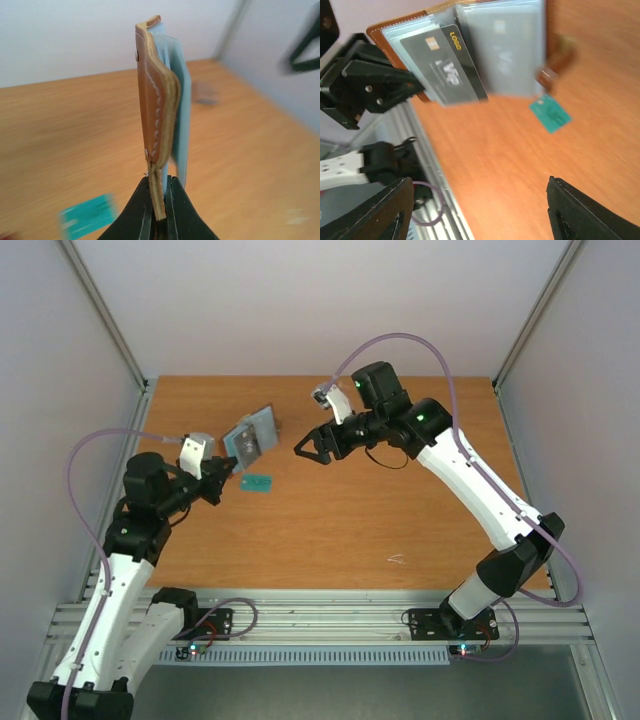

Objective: Take the credit cards out of the card holder

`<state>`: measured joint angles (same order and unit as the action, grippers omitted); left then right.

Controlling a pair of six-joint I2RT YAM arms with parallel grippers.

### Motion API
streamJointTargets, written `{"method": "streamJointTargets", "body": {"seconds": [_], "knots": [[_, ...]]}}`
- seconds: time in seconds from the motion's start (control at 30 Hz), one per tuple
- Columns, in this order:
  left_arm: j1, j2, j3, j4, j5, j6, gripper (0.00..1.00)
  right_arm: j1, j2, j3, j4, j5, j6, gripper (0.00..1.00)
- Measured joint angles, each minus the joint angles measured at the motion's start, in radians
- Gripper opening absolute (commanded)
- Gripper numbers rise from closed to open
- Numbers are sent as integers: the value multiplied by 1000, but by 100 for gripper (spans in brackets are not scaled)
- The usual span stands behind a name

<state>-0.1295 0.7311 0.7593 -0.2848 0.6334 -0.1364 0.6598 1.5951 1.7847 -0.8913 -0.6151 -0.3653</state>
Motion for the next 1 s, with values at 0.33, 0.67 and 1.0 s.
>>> {"method": "streamJointTargets", "body": {"seconds": [0.33,0.67,1.0], "knots": [[3,27,-51,-170,-715,923,0,-8,-48,-15,-40,109,13,75],[40,68,171,-357,-407,713,0,50,-50,-17,53,-5,66,55],[68,70,175,-362,11,151,0,193,37,-21,309,-111,192,35]]}}
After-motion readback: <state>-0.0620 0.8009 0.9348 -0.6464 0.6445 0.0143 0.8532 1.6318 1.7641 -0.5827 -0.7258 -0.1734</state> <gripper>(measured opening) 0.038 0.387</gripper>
